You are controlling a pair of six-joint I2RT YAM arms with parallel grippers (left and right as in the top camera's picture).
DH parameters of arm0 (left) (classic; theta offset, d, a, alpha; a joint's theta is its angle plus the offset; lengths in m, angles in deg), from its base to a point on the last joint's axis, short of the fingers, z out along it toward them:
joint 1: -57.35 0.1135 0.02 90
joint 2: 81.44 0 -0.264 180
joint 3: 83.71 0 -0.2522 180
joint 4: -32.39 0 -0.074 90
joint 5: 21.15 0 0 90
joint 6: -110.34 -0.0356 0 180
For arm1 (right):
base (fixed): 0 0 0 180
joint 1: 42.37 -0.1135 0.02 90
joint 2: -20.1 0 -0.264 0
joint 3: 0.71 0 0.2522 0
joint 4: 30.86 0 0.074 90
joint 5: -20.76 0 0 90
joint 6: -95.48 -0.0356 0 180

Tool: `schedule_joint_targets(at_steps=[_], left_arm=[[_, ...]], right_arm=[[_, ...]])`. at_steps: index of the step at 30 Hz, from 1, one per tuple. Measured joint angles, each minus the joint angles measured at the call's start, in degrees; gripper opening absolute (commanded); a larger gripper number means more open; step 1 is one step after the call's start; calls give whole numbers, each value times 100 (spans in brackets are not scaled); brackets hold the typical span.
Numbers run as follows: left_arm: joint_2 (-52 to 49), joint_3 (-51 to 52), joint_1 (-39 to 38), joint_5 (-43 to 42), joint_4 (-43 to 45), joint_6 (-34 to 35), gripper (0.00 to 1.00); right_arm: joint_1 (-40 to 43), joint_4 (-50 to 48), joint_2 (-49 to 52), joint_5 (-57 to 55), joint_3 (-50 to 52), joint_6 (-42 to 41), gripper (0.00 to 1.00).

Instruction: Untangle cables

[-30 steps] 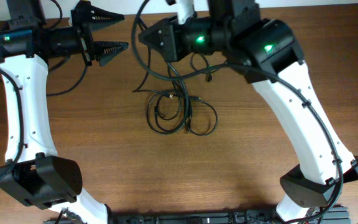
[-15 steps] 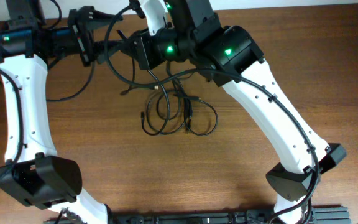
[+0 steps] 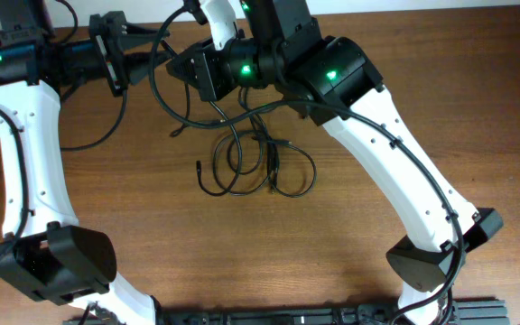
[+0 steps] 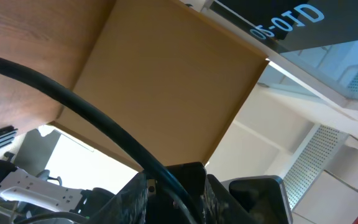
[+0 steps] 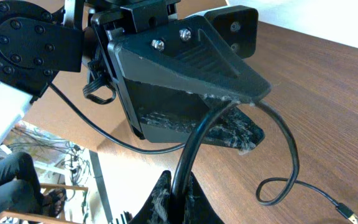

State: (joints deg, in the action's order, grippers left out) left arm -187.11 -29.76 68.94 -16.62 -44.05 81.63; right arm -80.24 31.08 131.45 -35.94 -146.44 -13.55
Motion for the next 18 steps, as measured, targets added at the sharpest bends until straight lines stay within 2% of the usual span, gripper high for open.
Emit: schedule_joint_targets(at_steps=[3, 5, 6, 7, 8, 10, 12, 13, 15, 17, 18], left_arm=[[0, 0, 7, 0, 20, 26, 0], [0, 0, 13, 9, 17, 37, 0], [0, 0, 13, 57, 17, 46, 0], [0, 0, 11, 173, 17, 46, 0], [0, 0, 11, 238, 57, 46, 0], [0, 9, 11, 173, 579, 146, 0], [-13, 31, 11, 92, 1930, 612, 0], [-20, -37, 11, 166, 2986, 1027, 0], [-70, -2, 9, 468, 4680, 1239, 0], [-74, -28, 11, 975, 6343, 1049, 0], [-74, -39, 11, 1222, 6568, 697, 0]], right_arm=[[0, 68, 4, 24, 0, 0, 4], [0, 118, 4, 22, 0, 0, 8], [0, 149, 7, 15, 2, -7, 40], [0, 149, 9, 15, 4, 11, 56], [0, 188, 9, 20, 4, 9, 78], [0, 422, 15, -374, 4, 13, 91], [0, 782, 17, -968, 4, 28, 96], [0, 868, 20, -1272, 9, 42, 96], [0, 1165, 20, -1572, 9, 42, 97], [42, 1360, 20, -1729, 9, 46, 97], [144, 1554, 24, -1755, 9, 44, 97]])
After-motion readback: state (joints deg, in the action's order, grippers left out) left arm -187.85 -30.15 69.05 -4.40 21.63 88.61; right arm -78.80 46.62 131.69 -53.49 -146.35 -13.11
